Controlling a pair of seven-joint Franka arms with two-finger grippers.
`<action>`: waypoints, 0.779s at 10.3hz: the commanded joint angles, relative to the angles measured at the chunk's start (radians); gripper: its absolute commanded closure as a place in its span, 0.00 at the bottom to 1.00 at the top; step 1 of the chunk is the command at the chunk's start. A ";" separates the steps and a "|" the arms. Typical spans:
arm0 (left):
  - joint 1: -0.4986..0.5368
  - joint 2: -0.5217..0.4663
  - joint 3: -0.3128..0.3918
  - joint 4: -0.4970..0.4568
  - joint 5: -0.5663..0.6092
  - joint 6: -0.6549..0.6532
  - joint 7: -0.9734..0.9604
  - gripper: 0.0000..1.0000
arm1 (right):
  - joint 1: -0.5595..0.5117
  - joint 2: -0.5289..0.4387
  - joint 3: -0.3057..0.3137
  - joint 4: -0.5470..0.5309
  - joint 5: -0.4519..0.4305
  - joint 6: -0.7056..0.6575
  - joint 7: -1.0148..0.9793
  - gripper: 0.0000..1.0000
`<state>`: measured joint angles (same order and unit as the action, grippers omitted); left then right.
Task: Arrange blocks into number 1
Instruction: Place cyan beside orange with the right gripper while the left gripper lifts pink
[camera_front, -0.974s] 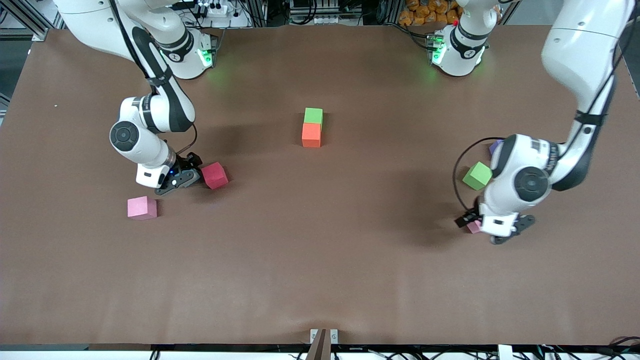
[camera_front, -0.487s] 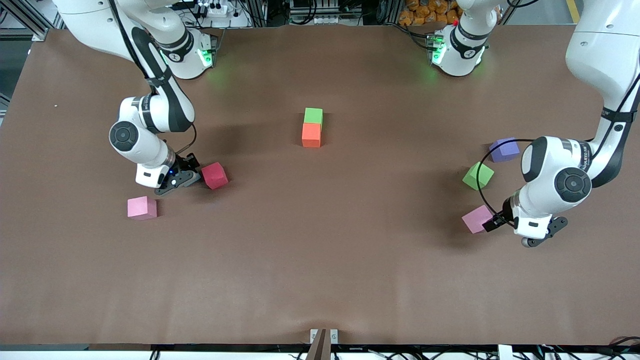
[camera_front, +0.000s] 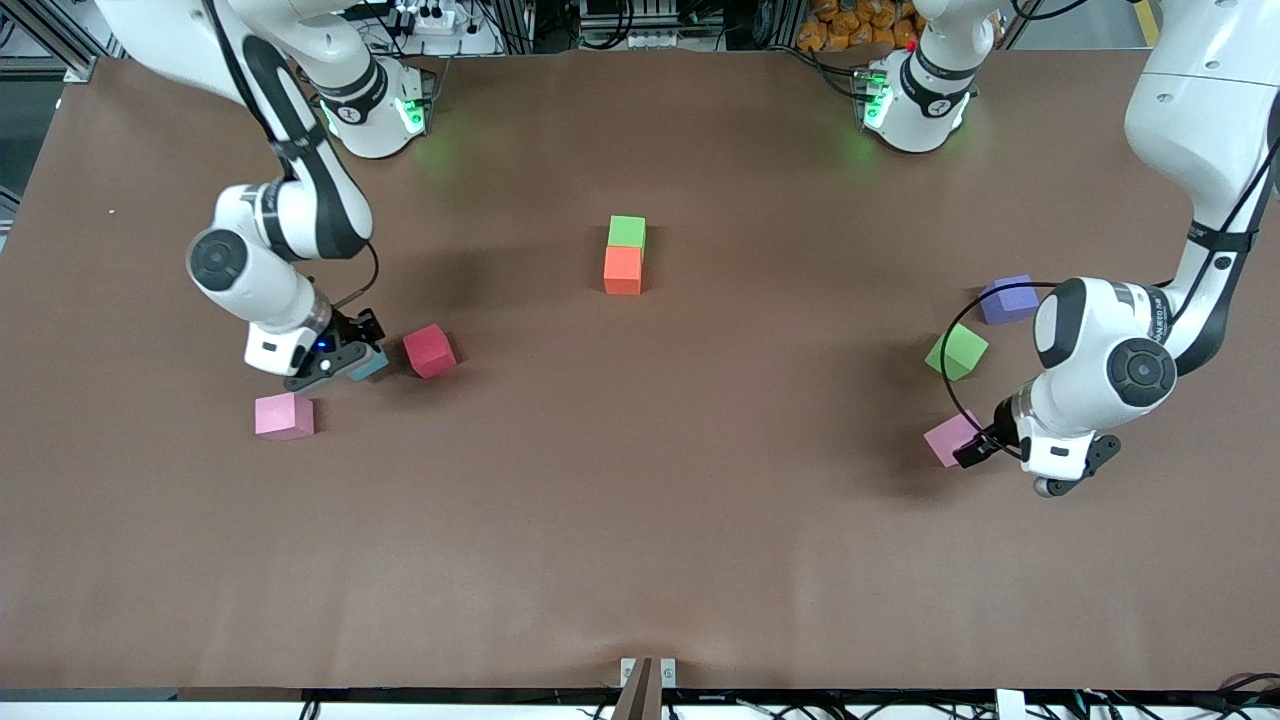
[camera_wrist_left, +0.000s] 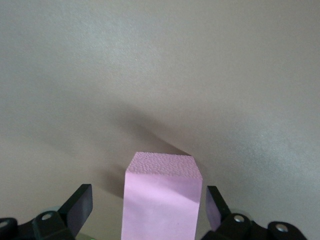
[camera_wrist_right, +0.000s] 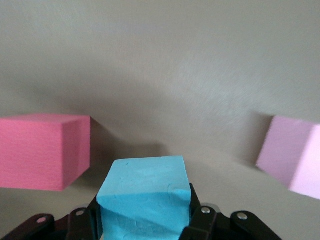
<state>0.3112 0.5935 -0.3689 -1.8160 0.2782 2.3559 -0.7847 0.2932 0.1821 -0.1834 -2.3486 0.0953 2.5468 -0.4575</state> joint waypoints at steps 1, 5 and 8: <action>-0.007 0.026 -0.004 -0.005 -0.019 0.031 -0.004 0.00 | 0.027 -0.108 -0.002 0.001 0.015 -0.028 0.083 0.39; -0.021 0.058 -0.002 -0.002 -0.007 0.033 -0.002 0.00 | 0.261 -0.104 -0.005 0.107 0.012 -0.033 0.645 0.39; -0.021 0.077 -0.002 0.003 0.007 0.033 0.004 0.24 | 0.404 -0.038 -0.005 0.189 0.008 -0.069 0.966 0.39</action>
<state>0.2926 0.6632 -0.3729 -1.8166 0.2782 2.3759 -0.7849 0.6557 0.0930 -0.1780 -2.2130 0.1004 2.4963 0.3959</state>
